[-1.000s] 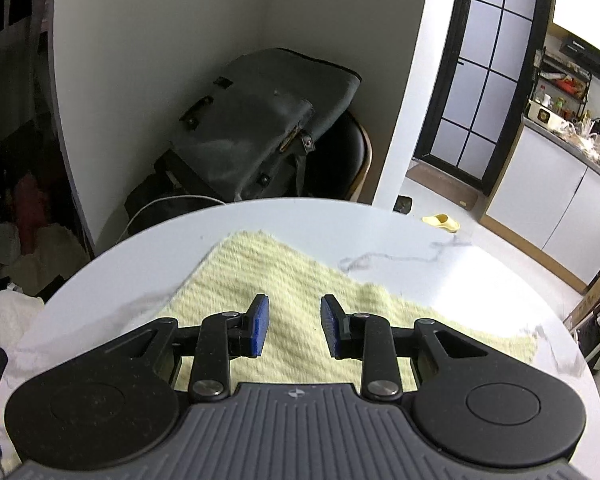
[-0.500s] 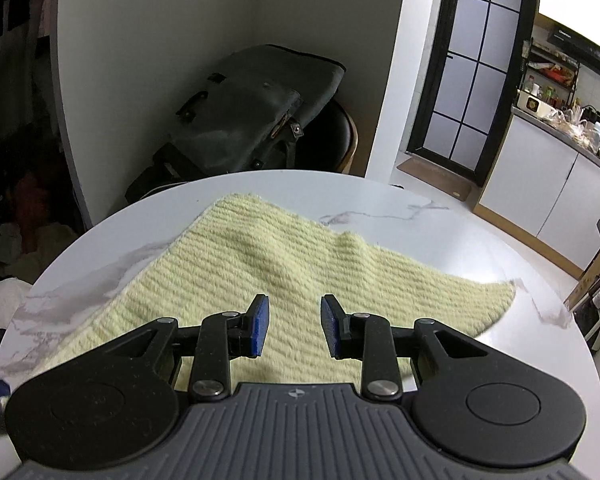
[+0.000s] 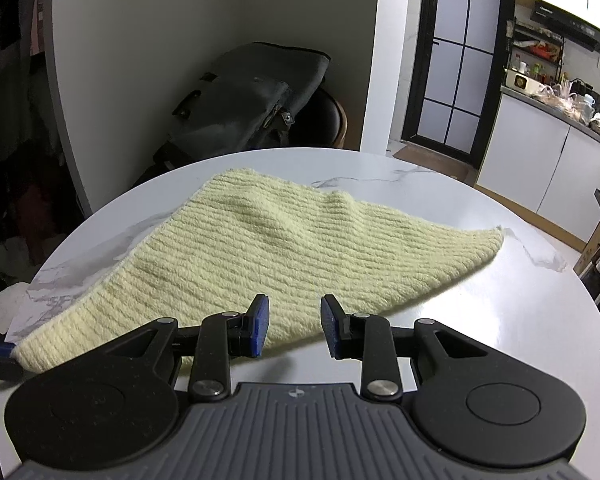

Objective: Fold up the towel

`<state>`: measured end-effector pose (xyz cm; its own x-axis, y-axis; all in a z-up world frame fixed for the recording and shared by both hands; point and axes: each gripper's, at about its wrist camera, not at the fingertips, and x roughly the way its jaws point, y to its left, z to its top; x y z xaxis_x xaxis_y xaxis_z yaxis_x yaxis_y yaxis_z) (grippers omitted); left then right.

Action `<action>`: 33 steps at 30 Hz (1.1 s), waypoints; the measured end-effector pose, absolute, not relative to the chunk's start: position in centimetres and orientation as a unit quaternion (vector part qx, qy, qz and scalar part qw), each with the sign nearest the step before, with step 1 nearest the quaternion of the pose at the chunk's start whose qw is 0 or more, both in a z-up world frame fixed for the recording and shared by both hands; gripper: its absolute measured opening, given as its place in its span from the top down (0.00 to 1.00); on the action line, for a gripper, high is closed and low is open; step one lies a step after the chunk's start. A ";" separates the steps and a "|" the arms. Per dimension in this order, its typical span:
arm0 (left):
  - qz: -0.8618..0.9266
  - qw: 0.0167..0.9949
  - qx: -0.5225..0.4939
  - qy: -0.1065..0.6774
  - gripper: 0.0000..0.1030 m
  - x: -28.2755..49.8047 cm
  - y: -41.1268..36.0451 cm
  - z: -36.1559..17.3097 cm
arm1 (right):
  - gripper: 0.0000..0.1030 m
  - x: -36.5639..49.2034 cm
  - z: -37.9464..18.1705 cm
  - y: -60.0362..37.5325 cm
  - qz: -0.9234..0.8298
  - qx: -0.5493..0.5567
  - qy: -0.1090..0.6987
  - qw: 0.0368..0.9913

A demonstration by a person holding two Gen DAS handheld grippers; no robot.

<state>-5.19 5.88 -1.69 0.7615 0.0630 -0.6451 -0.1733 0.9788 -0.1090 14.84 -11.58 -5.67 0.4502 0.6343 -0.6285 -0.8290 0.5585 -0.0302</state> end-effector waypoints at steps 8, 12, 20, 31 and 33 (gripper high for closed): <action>0.083 0.935 -0.094 0.332 0.91 -5.8 6.5 -1.4 | 0.69 15.4 -5.9 -11.5 0.442 -0.178 0.271 0.836; 0.100 0.934 -0.112 0.324 0.91 -6.4 7.4 -1.3 | 0.69 15.1 -6.3 -11.1 0.452 -0.191 0.266 0.830; 0.121 0.935 -0.123 0.309 0.91 -6.7 8.3 -0.8 | 0.69 15.0 -6.9 -10.8 0.455 -0.200 0.271 0.824; 0.142 0.937 -0.141 0.287 0.91 -7.0 8.6 -0.4 | 0.69 14.9 -6.9 -10.7 0.453 -0.209 0.269 0.824; 0.146 0.937 -0.142 0.285 0.91 -7.2 8.7 -0.3 | 0.69 15.0 -6.8 -10.5 0.454 -0.211 0.269 0.823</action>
<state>-7.24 8.74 -0.32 0.7946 0.1931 -0.5755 -0.3552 0.9168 -0.1828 14.98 -10.53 -6.84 0.4429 0.6335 -0.6344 -0.8604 0.4993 -0.1020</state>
